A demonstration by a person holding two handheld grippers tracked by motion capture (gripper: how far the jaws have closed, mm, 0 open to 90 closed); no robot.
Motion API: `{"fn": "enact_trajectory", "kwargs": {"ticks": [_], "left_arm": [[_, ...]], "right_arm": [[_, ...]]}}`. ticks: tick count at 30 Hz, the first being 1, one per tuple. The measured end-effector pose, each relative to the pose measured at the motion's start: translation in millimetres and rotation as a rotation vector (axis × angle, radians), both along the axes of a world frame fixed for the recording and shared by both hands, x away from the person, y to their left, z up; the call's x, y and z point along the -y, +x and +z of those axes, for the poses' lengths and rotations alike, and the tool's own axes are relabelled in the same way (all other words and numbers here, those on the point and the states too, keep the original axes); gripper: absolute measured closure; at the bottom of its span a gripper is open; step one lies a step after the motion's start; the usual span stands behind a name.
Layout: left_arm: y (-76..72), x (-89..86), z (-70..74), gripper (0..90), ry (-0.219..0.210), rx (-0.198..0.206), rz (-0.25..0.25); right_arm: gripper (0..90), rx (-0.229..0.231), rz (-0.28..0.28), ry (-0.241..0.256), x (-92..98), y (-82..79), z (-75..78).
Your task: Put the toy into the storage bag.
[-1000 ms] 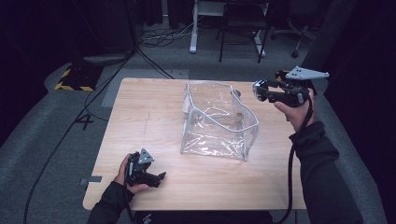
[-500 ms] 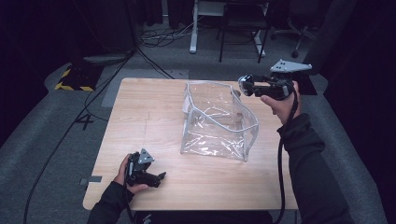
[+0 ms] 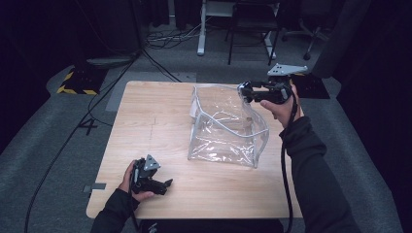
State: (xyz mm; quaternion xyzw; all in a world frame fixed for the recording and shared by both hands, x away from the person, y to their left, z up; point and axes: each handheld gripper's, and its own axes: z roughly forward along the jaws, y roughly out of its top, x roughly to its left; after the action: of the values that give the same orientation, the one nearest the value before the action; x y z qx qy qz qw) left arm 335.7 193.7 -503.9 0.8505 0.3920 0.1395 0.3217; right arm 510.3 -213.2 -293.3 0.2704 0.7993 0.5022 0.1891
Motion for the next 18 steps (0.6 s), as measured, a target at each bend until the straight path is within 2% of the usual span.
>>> {"fn": "enact_trajectory", "kwargs": {"ticks": [4,7,18], "left_arm": [[0.0,0.0,0.0,1.4,0.001,0.0,0.0],[0.0,0.0,0.0,1.5,0.0,0.0,0.001],[0.0,-0.1,0.1,1.5,0.0,-0.001,-0.001]], "right_arm": [[48.2,-0.009,0.051,-0.02,-5.2,0.2,-2.0],[48.2,-0.017,0.068,-0.014,-9.5,0.3,-5.1],[48.2,-0.038,0.109,-0.047,-25.3,-0.2,-13.4]]}}
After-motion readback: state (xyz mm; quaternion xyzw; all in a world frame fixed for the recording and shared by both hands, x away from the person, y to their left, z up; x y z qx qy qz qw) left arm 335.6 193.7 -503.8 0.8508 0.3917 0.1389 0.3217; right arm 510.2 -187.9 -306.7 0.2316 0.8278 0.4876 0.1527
